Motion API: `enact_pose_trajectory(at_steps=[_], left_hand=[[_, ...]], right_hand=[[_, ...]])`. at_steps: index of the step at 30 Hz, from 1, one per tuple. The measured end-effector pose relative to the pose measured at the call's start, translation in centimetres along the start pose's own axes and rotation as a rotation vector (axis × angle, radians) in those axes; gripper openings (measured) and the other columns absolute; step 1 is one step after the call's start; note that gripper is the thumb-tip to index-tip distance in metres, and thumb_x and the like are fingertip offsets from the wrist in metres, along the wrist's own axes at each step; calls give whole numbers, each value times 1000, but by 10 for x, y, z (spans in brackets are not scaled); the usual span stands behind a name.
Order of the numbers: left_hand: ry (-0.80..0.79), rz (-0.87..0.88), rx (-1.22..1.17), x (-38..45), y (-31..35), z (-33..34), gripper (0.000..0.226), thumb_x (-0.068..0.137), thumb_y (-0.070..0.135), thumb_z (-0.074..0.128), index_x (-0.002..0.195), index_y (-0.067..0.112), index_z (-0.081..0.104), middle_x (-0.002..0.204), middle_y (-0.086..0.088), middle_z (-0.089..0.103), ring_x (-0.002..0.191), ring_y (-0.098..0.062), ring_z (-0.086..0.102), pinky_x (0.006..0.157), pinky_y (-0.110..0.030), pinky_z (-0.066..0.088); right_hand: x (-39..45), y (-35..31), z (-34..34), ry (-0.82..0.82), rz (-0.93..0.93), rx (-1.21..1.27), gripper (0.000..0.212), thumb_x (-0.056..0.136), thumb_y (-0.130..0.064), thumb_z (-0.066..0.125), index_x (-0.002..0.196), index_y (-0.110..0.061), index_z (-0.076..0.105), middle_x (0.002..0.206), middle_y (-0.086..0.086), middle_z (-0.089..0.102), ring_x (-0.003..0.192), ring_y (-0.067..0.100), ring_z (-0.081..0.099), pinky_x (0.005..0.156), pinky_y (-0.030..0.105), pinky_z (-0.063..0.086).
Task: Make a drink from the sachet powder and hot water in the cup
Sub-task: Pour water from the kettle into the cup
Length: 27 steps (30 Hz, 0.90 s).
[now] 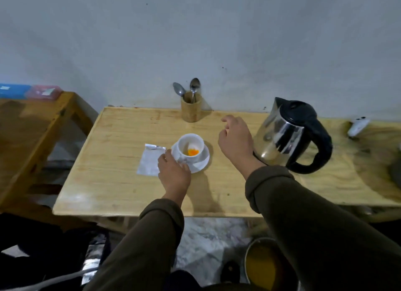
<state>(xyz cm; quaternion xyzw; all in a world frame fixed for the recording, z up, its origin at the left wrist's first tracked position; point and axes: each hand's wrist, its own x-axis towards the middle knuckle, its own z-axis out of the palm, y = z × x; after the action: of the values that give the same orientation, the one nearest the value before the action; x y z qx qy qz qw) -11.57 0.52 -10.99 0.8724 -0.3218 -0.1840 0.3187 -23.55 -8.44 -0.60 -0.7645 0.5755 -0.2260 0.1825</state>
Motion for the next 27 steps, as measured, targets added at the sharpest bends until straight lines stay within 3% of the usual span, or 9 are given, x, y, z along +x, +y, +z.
enact_pose_trajectory(at_steps=[5,9,13,19,22,25,27], left_hand=[[46,-170,-180,-34,25,35,53,84,14,56,134,6,39,140,-15,38,130,-34,41,101,-47,40],[-33,-188,-224,-42,33,52,70,83,8,54,146,8,23,150,-16,31,136,-35,35,108,-44,34],[-126,-205,-194,-38,41,62,80,83,10,56,150,6,12,149,-17,34,132,-38,41,106,-45,36],[-165,-303,-141,-30,46,75,86,85,13,57,152,9,3,150,-19,32,135,-38,37,110,-45,35],[-178,-365,-156,-25,47,78,90,83,15,60,152,12,2,150,-17,32,135,-37,37,111,-46,36],[-201,-376,-73,-24,49,79,86,83,18,59,151,7,7,149,-16,33,136,-35,36,110,-47,37],[-209,-361,24,-25,50,79,78,84,21,56,148,1,17,148,-17,35,136,-34,36,111,-45,36]], right_hand=[[-1,54,-50,213,-51,-131,34,87,-9,47,119,-15,57,120,7,51,117,26,46,97,38,40],[-8,91,-82,334,36,-237,29,91,-17,48,118,-17,57,129,6,47,124,26,41,103,43,31],[-10,120,-100,331,183,-268,40,84,-17,53,125,-18,51,142,9,38,135,28,30,108,50,23],[-11,143,-104,283,433,46,50,85,-11,54,132,-16,38,132,14,43,122,31,42,103,46,35],[-10,154,-109,251,534,262,36,85,-7,55,120,-9,46,122,15,51,112,33,52,97,40,46],[-7,162,-115,194,641,365,26,86,-4,56,111,-5,53,116,15,59,101,31,59,79,28,44],[-5,163,-119,186,674,395,25,85,-1,55,109,-5,55,113,14,61,89,27,55,77,26,43]])
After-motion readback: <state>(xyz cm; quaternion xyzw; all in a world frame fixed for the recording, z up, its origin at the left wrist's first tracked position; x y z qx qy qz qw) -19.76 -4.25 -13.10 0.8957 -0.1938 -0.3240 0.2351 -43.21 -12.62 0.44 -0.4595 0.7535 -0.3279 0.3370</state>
